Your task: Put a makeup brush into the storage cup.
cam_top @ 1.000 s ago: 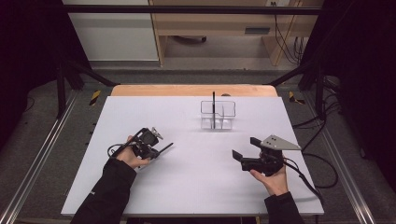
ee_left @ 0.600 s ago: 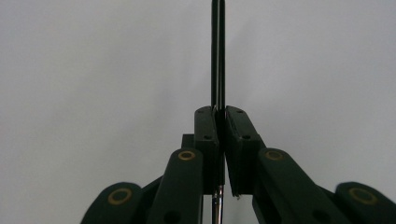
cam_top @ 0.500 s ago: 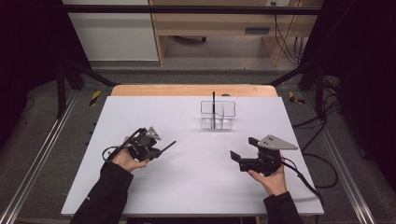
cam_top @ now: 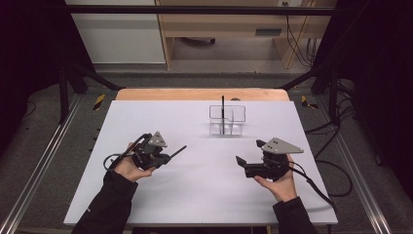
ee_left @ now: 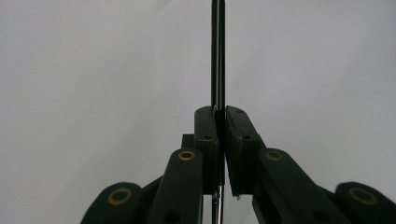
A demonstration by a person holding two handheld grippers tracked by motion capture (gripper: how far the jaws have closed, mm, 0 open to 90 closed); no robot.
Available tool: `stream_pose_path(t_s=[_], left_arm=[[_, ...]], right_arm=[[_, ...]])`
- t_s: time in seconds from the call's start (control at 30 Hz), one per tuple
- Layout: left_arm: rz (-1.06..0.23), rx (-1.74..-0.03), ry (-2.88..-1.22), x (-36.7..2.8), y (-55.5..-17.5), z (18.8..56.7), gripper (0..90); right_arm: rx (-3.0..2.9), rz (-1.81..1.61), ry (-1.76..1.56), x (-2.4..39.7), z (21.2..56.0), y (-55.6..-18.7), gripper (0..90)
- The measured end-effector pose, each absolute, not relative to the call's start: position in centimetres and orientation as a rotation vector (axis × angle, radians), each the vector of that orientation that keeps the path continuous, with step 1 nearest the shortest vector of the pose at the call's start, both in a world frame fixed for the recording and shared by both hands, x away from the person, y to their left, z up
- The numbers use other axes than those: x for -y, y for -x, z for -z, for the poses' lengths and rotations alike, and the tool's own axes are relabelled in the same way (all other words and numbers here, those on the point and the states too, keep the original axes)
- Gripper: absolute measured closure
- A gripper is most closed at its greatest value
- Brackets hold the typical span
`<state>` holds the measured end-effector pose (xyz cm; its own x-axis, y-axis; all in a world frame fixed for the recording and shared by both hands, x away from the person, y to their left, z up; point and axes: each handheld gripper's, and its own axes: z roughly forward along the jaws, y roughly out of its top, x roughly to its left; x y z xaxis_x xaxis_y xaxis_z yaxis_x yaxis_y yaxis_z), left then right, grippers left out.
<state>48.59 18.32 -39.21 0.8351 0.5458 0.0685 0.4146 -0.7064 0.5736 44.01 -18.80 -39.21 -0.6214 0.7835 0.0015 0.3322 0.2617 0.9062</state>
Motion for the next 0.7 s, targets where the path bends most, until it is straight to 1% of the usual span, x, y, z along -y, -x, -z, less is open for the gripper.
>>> stream_pose_path(t_s=[0.33,0.7], left_arm=[[-0.319,-0.612,-2.441,-17.5,-47.5,37.7,83.3],[-0.325,-0.536,-2.424,-16.4,-46.9,36.3,83.3]], right_arm=[[-2.133,-1.246,-0.912,17.2,37.1,-44.1,10.4],[-2.182,-1.14,-0.803,15.2,35.8,-44.2,11.1]])
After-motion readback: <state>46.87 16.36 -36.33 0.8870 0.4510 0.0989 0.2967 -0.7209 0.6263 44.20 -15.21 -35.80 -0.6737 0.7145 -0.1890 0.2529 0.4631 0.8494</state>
